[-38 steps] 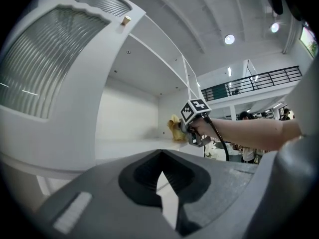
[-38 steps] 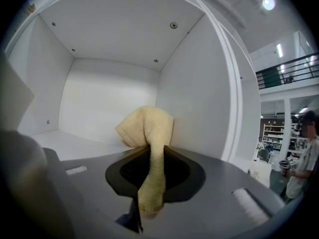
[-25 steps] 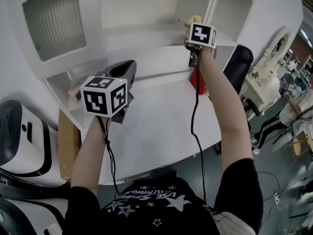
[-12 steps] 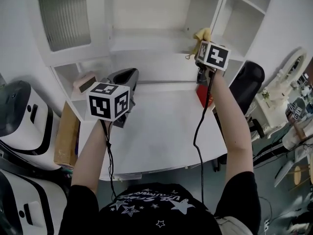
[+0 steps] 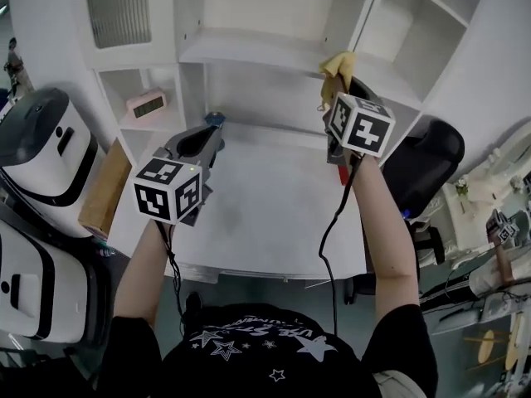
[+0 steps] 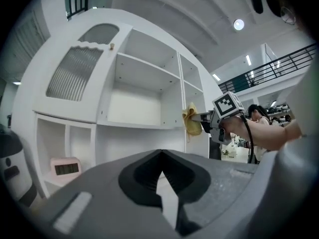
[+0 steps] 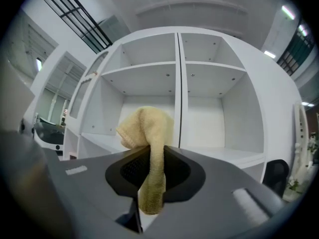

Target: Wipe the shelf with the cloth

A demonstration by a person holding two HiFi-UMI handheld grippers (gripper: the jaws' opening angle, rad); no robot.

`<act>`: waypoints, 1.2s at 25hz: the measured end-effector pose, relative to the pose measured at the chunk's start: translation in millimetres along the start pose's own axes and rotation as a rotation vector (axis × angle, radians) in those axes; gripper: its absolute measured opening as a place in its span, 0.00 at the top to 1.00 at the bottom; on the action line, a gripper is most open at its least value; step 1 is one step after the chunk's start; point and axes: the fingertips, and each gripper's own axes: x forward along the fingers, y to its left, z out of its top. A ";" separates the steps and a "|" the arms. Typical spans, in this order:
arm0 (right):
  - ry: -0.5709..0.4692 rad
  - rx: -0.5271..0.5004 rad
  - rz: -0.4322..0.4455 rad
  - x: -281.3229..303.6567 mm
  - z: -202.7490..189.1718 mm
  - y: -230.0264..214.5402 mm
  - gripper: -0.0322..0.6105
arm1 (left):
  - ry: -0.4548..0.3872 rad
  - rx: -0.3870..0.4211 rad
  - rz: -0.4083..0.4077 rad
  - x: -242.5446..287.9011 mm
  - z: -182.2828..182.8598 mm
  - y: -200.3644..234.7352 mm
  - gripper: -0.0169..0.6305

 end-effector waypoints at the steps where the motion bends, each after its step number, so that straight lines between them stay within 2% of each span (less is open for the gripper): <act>1: -0.008 -0.014 0.034 -7.3 -4.0 3.9 0.82 | -0.007 -0.008 0.027 -7.7 -7.3 -6.1 0.97; 7: -0.042 0.005 0.268 -45.8 -39.4 50.7 0.82 | -0.008 -0.098 0.176 -49.9 -51.5 -30.4 0.97; 11: -0.026 0.023 0.377 -63.2 -71.1 86.7 0.82 | 0.044 -0.096 0.239 -74.8 -76.5 -44.8 0.97; 14: 0.017 0.050 0.461 -69.0 -99.5 97.3 0.82 | 0.086 -0.104 0.277 -78.4 -91.6 -57.0 0.97; 20: 0.115 0.038 0.561 -98.2 -167.3 125.8 0.83 | 0.150 -0.171 0.356 -105.9 -139.5 -61.9 0.97; 24: 0.197 0.001 0.605 -134.2 -219.0 143.6 0.83 | 0.187 -0.272 0.407 -135.9 -186.9 -75.4 0.97; 30: 0.247 0.023 0.615 -200.1 -244.9 150.8 0.83 | 0.246 -0.323 0.452 -183.8 -225.3 -112.6 0.97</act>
